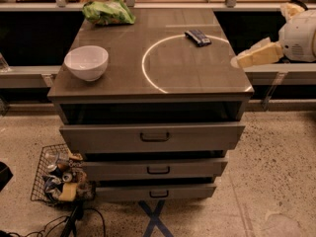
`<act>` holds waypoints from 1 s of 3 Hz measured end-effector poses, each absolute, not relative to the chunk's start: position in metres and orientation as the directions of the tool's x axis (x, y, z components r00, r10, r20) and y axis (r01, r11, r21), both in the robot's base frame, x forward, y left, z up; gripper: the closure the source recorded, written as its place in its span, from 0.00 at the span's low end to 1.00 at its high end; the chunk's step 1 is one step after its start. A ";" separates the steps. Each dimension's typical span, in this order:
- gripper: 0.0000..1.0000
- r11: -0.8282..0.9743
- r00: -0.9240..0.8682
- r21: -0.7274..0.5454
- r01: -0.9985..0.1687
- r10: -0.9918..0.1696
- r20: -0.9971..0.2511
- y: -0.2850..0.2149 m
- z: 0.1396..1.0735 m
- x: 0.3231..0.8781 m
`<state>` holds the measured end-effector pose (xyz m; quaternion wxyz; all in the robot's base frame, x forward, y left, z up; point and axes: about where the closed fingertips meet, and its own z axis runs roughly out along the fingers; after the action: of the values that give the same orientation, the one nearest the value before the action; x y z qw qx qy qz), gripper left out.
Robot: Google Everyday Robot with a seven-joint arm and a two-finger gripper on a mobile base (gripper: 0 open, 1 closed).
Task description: Move rxbar blueberry near white bowl
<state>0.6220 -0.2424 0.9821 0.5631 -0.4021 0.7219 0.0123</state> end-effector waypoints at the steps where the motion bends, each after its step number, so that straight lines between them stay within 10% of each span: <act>1: 0.00 0.686 -0.045 -0.427 -0.589 -0.555 -0.830 -0.241 0.980 0.623; 3: 0.00 0.759 -0.039 -0.181 -0.625 -0.263 -0.964 -0.179 0.940 0.727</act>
Offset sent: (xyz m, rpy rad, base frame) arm 0.1205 0.0627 -0.0581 0.4252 0.0098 0.0371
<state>0.7274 -0.1786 0.9397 0.6176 -0.3145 0.7058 0.1467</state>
